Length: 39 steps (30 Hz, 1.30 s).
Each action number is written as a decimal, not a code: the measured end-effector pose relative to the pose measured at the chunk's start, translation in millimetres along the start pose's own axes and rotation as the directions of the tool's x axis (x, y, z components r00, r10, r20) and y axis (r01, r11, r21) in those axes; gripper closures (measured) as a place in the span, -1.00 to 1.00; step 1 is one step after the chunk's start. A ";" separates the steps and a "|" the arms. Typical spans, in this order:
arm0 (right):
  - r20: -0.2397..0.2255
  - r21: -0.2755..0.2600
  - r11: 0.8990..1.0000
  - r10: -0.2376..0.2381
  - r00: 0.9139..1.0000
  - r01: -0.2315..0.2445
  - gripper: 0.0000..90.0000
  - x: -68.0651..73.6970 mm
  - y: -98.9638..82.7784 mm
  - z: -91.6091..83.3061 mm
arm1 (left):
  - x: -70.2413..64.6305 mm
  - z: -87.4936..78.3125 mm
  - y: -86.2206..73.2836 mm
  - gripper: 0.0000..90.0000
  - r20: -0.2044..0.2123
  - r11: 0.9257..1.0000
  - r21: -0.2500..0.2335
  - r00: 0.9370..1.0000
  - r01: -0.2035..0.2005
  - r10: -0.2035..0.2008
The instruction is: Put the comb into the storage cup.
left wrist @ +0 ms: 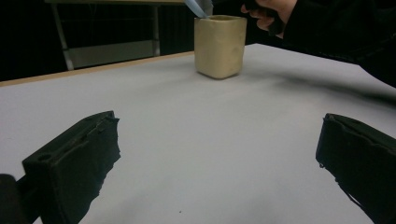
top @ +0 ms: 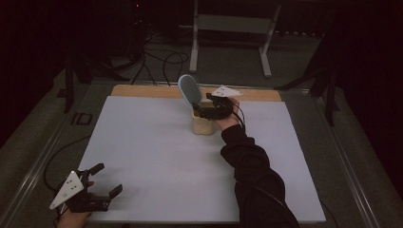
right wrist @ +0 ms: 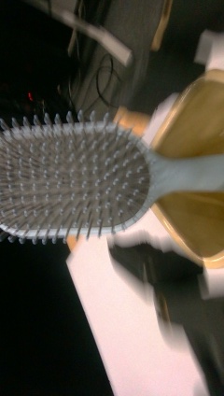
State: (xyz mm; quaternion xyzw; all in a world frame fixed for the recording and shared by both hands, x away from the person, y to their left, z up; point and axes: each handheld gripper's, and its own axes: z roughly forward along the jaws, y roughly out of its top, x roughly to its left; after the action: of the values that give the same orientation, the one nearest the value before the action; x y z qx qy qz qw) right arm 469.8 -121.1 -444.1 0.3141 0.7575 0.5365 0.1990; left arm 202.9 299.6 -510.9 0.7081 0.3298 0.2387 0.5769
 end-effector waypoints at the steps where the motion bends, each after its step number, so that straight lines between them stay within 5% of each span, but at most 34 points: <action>1: -0.001 0.009 1.000 -0.010 1.000 0.010 -0.66 0.6 -0.4 -0.1 | 0.0 -0.1 0.0 -1.00 -0.001 1.000 0.000 1.000 0.000 0.000; 5: -0.014 0.026 1.000 -0.013 1.000 0.014 -0.80 1.5 -1.3 0.6 | 0.3 0.2 0.0 -1.00 -0.001 1.000 0.000 1.000 0.001 -0.001; 10: 0.024 0.036 0.999 -0.041 0.999 0.041 -0.80 3.9 0.0 1.0 | 0.0 0.0 0.1 -1.00 -0.002 1.000 0.000 1.000 0.001 -0.001; 39: -0.026 0.061 0.996 -0.059 0.998 0.061 -0.80 3.5 11.7 -5.9 | 1.6 1.1 -1.6 -1.00 -0.013 1.000 0.010 1.000 0.011 -0.010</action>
State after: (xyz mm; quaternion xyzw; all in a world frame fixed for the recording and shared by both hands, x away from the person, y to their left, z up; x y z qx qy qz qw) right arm 466.7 -120.1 -431.0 0.2909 0.7852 0.5103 0.1961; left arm 204.5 300.2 -512.7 0.7077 0.3383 0.2386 0.5726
